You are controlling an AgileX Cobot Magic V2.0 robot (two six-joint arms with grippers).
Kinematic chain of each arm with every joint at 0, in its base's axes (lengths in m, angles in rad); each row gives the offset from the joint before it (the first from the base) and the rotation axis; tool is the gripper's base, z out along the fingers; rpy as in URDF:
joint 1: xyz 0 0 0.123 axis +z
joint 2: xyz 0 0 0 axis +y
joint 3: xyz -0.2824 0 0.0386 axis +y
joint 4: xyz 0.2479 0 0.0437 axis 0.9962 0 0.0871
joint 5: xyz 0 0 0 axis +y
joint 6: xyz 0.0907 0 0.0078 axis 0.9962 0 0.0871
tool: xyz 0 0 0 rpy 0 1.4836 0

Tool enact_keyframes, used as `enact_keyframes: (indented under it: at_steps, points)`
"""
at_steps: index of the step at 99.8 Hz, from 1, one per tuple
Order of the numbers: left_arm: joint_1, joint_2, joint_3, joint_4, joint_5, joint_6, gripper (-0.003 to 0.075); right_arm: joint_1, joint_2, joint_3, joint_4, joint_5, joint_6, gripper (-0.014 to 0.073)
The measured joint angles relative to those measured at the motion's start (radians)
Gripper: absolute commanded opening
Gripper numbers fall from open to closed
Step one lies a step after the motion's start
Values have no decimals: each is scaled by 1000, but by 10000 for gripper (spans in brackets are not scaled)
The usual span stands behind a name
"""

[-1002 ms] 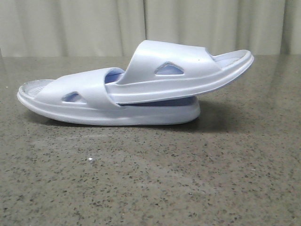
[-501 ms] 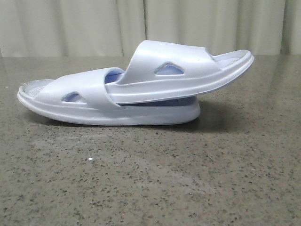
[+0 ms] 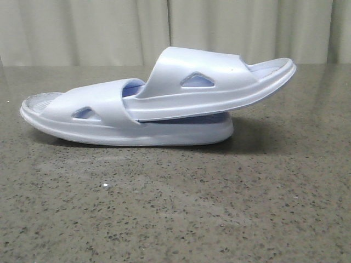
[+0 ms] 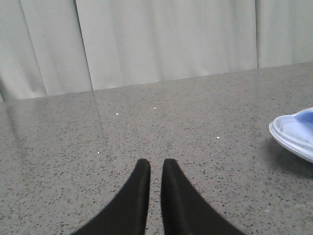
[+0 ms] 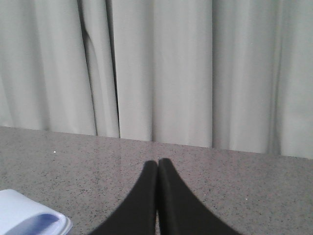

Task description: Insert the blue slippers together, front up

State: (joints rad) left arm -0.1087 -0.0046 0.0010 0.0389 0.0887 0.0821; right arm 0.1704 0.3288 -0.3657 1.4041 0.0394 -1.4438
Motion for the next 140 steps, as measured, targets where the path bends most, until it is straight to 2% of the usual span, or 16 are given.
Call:
enact_keyframes:
  at_steps: [19,29,50,69,76,86,103,140]
  points:
    - [0,0,0,0,0,0,16,0,0,0,-7,-1,0,-107]
    - [0,0,0,0,0,0,16,0,0,0,-115,-1,85,-107]
    - [0,0,0,0,0,0,16,0,0,0,-610,17,604,-107]
    - [0,0,0,0,0,0,16,0,0,0,-1156,42,1140,-107]
    - [0,0,0,0,0,0,16,0,0,0,-1266,46,1268,-107]
    - [0,0,0,0,0,0,16,0,0,4,-1321,47,1340,-107]
    - [0,0,0,0,0,0,16,-2,-10,71,-1349,-11,1361,-107]
    - [0,0,0,0,0,0,16,-49,-196,278,-1391,-49,1471,-107]
